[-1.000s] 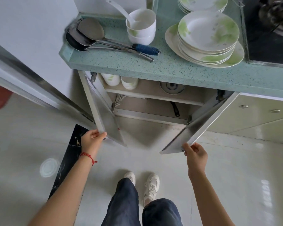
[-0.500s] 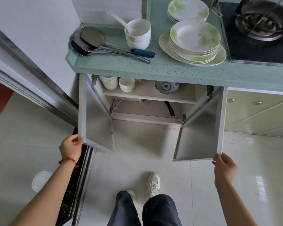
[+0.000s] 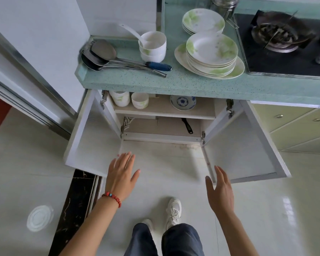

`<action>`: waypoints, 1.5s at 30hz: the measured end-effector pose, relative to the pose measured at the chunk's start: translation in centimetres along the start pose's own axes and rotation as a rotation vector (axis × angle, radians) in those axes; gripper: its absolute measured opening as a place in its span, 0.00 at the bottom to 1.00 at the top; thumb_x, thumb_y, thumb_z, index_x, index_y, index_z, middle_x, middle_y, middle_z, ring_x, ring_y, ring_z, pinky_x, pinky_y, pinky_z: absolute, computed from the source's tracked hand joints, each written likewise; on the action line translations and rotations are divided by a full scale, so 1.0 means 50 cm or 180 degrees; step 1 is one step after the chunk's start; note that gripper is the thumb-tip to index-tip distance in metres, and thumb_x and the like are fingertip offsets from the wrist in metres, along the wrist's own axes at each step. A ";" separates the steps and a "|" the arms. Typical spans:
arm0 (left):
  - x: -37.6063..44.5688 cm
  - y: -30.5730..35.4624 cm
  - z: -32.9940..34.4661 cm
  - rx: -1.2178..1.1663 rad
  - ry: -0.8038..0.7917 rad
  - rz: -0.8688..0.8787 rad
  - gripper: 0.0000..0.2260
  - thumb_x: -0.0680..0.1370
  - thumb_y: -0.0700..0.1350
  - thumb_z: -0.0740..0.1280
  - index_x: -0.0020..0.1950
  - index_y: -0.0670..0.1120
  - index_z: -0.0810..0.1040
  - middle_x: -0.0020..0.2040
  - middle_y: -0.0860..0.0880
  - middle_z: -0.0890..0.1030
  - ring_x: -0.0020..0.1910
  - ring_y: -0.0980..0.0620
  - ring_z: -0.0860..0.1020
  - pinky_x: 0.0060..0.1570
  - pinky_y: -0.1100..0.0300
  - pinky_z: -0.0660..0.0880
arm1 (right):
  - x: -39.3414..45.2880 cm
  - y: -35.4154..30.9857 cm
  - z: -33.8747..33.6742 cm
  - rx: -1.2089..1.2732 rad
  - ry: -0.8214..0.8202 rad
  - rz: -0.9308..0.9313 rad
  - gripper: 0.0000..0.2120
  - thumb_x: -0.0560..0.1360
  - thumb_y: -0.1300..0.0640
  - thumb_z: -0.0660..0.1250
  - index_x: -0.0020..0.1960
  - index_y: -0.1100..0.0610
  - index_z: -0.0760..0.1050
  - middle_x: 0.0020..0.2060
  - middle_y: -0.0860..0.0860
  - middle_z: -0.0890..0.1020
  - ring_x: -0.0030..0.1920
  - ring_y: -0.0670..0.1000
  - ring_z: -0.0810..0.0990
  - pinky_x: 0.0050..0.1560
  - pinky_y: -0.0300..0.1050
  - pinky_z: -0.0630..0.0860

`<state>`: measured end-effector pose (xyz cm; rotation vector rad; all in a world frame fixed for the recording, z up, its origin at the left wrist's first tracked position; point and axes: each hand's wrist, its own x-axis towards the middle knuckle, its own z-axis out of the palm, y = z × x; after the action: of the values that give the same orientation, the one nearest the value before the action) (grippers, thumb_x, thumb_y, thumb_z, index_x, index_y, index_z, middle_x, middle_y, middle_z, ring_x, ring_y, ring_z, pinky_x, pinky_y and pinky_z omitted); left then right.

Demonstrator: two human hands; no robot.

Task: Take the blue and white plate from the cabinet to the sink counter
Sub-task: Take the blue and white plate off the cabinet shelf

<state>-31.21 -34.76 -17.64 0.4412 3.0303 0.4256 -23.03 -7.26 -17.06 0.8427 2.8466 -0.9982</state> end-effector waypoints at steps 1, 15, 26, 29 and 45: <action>0.009 0.010 0.002 0.0054 -0.0020 0.0045 0.21 0.69 0.44 0.73 0.58 0.37 0.74 0.58 0.37 0.79 0.57 0.38 0.77 0.56 0.38 0.71 | 0.010 -0.004 0.000 -0.0102 -0.0057 -0.0105 0.22 0.76 0.56 0.61 0.68 0.60 0.63 0.68 0.58 0.69 0.66 0.59 0.68 0.62 0.55 0.70; 0.243 0.107 0.135 -0.0031 -0.0350 -0.0108 0.21 0.72 0.45 0.69 0.61 0.36 0.72 0.61 0.36 0.76 0.61 0.37 0.73 0.61 0.39 0.69 | 0.304 0.035 0.043 -0.0756 -0.0620 -0.0618 0.23 0.77 0.54 0.60 0.68 0.62 0.61 0.68 0.60 0.69 0.68 0.59 0.65 0.67 0.54 0.63; 0.442 0.062 0.330 -0.0041 -0.0479 0.0246 0.22 0.76 0.48 0.63 0.65 0.37 0.68 0.66 0.37 0.72 0.65 0.39 0.70 0.65 0.44 0.66 | 0.507 0.113 0.198 -0.0878 -0.0428 -0.0582 0.23 0.77 0.55 0.60 0.68 0.63 0.62 0.67 0.62 0.69 0.68 0.60 0.65 0.67 0.54 0.62; 0.489 0.049 0.392 -0.0068 -0.0432 0.0280 0.22 0.76 0.48 0.64 0.65 0.37 0.68 0.65 0.37 0.73 0.65 0.39 0.70 0.64 0.44 0.66 | 0.557 0.133 0.251 -0.0778 -0.0259 -0.0639 0.22 0.76 0.56 0.61 0.67 0.64 0.63 0.65 0.62 0.71 0.67 0.61 0.67 0.66 0.55 0.64; 0.774 -0.047 0.688 -0.0318 0.0463 0.0407 0.24 0.77 0.51 0.60 0.69 0.41 0.64 0.70 0.41 0.67 0.70 0.43 0.63 0.69 0.49 0.58 | 0.897 0.238 0.502 -0.0349 0.0800 -0.1275 0.19 0.74 0.57 0.64 0.62 0.65 0.68 0.59 0.63 0.76 0.61 0.63 0.73 0.58 0.57 0.72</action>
<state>-65.91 -16.82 -51.72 0.6261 3.1111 0.6405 -59.62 7.71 -52.03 0.4214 3.3375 -0.7963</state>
